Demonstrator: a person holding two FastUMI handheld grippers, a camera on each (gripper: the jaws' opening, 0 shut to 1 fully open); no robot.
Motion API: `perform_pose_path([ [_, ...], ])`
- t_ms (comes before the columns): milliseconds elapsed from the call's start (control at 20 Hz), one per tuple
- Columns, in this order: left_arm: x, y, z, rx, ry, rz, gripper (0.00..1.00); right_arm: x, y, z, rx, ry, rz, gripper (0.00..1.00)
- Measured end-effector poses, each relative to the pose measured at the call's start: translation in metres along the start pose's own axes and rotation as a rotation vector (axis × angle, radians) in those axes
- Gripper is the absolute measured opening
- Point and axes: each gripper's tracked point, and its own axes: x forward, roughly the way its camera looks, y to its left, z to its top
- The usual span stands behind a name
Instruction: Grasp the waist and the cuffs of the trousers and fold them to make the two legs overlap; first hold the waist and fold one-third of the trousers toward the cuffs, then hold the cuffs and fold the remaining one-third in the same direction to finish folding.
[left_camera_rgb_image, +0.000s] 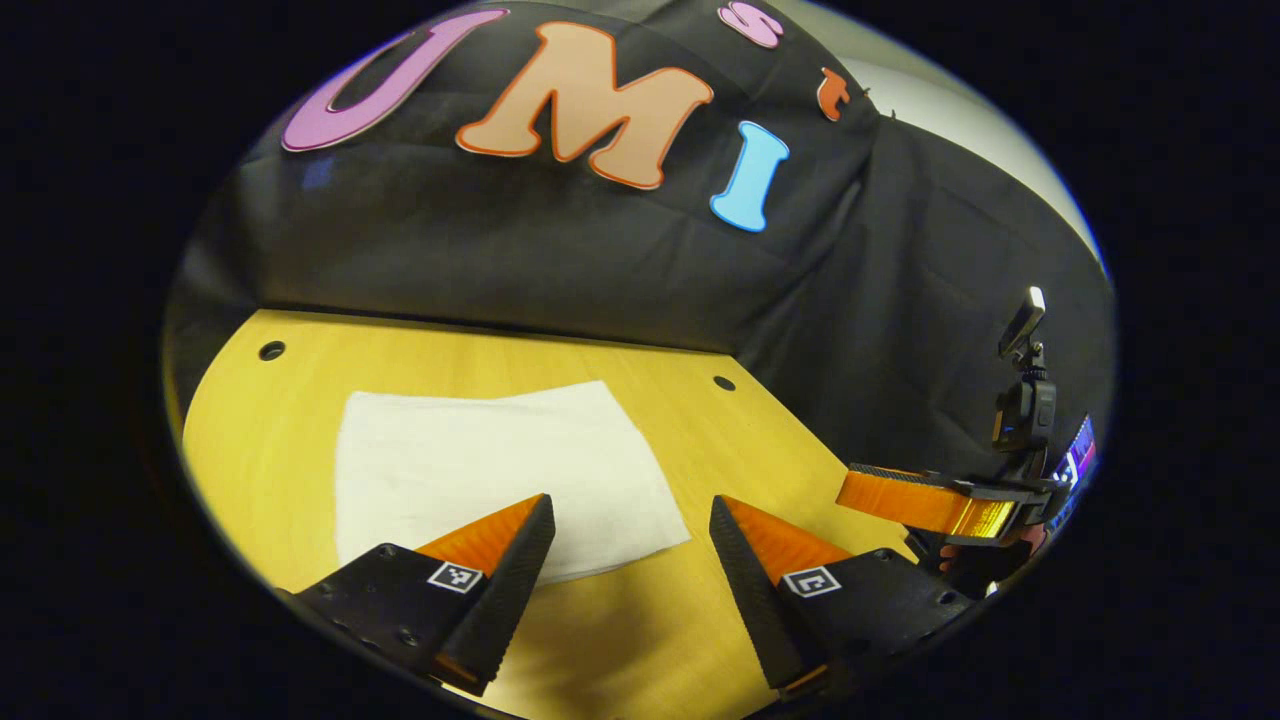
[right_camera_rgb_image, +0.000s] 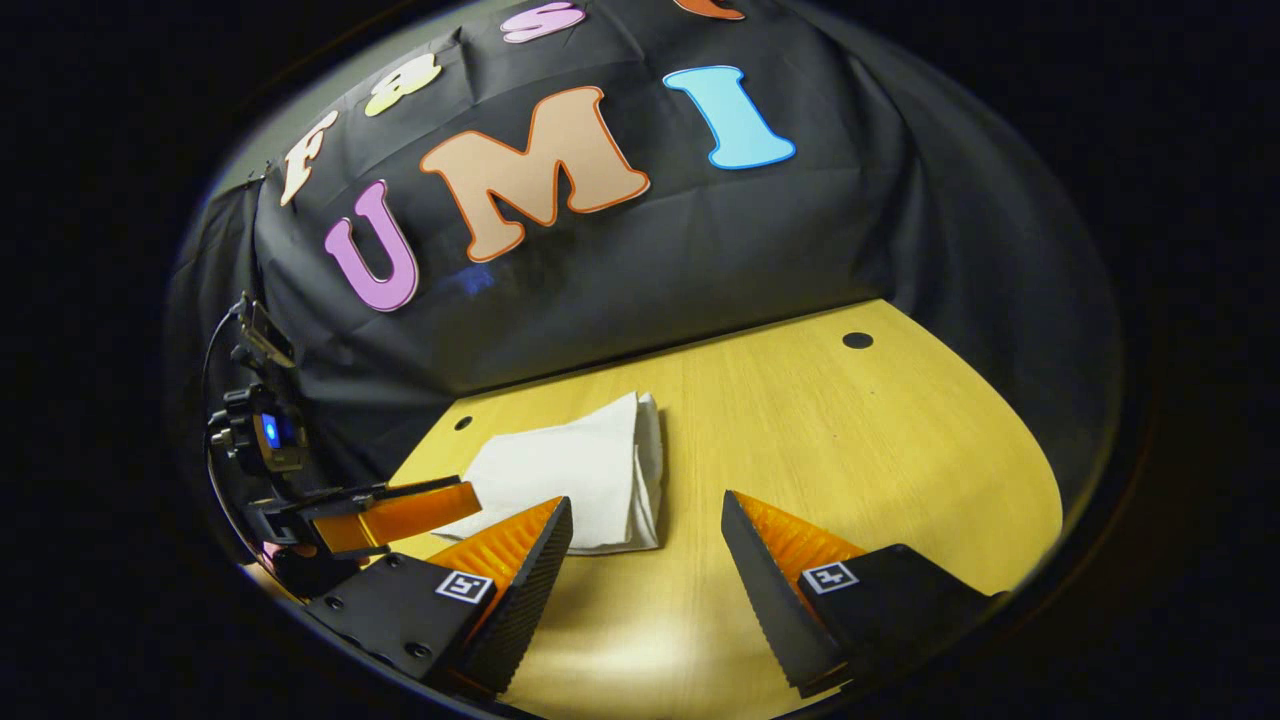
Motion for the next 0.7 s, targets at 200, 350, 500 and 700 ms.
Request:
perform_pose_path([
  [200,-0.037,0.039,0.008,0.023,-0.024,0.094,0.93,-0.002,0.011,-0.003,-0.006,-0.02,0.007,0.96],
  [350,-0.054,0.053,0.011,0.0,-0.039,0.134,0.93,-0.002,0.017,-0.006,-0.011,-0.026,0.001,0.96],
  [500,-0.063,0.062,0.002,-0.001,-0.025,0.165,0.93,-0.003,0.024,-0.01,-0.009,-0.03,-0.012,0.96],
  [700,-0.07,0.062,-0.009,0.04,0.0,0.165,0.93,-0.007,0.032,-0.011,-0.01,-0.041,-0.034,0.96],
])
